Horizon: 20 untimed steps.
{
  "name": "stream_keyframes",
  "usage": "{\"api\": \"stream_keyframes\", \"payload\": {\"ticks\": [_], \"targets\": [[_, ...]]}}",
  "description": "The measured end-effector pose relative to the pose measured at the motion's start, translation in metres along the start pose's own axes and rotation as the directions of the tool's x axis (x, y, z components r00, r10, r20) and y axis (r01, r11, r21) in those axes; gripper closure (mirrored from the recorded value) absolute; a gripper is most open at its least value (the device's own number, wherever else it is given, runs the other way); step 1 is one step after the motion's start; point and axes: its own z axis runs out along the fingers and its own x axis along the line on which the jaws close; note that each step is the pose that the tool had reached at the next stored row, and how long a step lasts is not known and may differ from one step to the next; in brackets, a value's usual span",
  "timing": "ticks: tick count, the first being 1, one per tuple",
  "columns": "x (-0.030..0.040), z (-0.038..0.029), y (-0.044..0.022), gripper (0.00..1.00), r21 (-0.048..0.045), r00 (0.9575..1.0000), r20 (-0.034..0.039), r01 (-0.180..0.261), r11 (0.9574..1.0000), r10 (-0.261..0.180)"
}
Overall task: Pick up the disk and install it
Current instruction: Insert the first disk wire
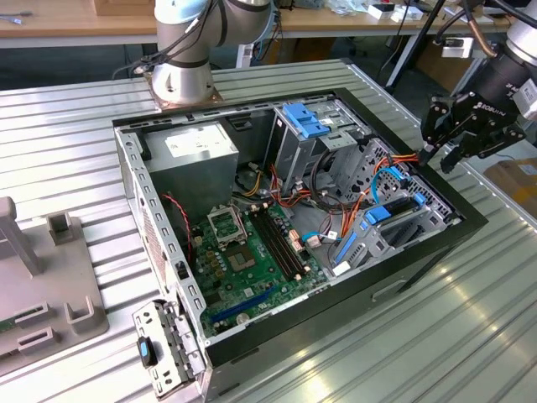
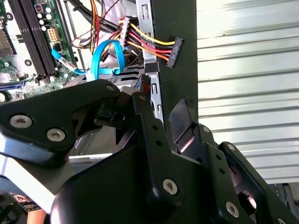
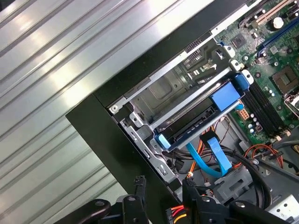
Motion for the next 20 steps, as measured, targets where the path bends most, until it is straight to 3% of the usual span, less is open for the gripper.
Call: {"api": "stream_keyframes", "payload": {"ticks": [7,15,18,20], "targets": [[-0.0034,0.0039,-0.0032,0.56,0.0046,1.0,0.0012,0.0,1.0,0.0],[-0.0025,0.0135,-0.0037,0.56,0.005,1.0,0.0015,0.0,1.0,0.0],[-0.0059,0.0143,-0.0082,0.56,0.0135,1.0,0.0081,0.002,0.9999,-0.002],[-0.0036,0.0143,-0.0105,0.56,0.0142,1.0,0.0086,0.002,0.9999,-0.002]]}}
